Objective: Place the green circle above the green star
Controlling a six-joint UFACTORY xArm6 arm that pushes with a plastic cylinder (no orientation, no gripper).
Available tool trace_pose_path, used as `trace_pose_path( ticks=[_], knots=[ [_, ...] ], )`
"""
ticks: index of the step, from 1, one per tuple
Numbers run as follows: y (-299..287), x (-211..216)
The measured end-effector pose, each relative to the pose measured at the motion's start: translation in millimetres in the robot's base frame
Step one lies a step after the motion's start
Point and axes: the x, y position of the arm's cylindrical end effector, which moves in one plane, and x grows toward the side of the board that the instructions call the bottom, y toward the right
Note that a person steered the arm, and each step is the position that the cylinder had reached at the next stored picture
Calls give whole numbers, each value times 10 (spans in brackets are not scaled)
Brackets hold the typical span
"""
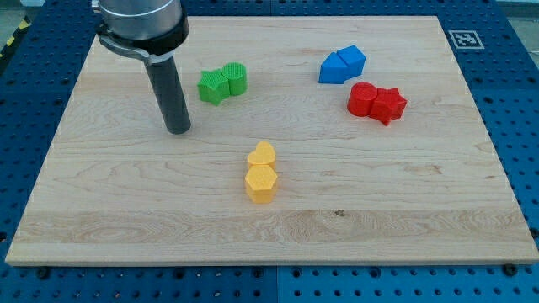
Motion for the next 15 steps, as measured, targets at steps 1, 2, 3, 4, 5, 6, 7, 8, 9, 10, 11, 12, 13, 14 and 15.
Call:
trace_pose_path(
  ticks=[1,2,3,4,5,6,7,8,9,10,11,12,13,14,15],
  knots=[
    [46,0],
    [550,0],
    [1135,0],
    [1142,0],
    [1142,-93],
    [1156,-418],
    [1201,-724],
    [1220,-751],
    [1245,-956],
    [1235,-1092],
    [1266,-1088],
    [1311,-973],
    [1310,-878],
    [1278,-813],
    [1097,-661]
  ],
)
